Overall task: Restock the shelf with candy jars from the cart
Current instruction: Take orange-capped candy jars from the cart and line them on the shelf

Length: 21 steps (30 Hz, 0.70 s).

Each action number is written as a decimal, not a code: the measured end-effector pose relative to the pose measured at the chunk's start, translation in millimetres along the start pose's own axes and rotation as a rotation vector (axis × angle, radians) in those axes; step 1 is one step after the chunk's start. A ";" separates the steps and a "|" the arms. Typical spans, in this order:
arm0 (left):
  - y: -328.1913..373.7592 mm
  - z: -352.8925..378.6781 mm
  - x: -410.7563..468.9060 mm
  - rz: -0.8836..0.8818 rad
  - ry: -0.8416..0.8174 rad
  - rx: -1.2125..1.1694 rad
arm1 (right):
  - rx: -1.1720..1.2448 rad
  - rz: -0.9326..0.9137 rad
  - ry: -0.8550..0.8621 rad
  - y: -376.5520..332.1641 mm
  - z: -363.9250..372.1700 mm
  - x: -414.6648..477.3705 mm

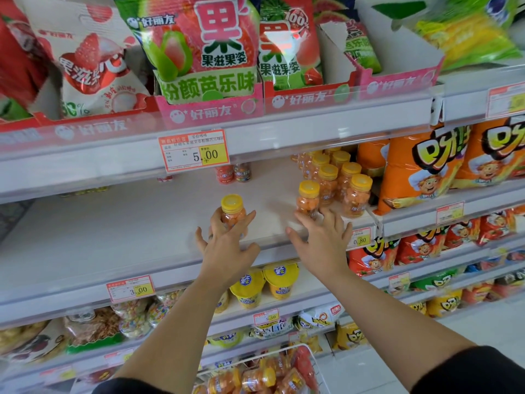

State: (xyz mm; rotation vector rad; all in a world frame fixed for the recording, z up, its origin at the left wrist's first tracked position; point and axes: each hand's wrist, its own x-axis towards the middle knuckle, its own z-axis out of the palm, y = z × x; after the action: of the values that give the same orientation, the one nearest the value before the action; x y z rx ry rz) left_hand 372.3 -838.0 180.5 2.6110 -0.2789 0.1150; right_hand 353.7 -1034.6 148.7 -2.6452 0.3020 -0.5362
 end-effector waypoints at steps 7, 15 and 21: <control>0.9 -0.8 -1.1 -0.002 0.000 -0.009 | -0.069 0.119 0.020 21.4 -7.3 7.2; 2.5 -1.4 -0.6 -0.015 -0.005 0.001 | -0.103 0.153 0.018 31.1 -6.4 9.0; 8.0 -3.5 -4.3 -0.015 -0.039 -0.036 | -0.073 0.165 -0.004 30.9 -7.4 5.7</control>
State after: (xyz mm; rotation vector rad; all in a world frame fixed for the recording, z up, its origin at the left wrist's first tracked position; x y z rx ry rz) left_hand 366.3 -842.4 186.8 2.5812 -0.2727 0.0538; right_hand 352.0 -1066.3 143.0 -2.6593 0.5421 -0.4746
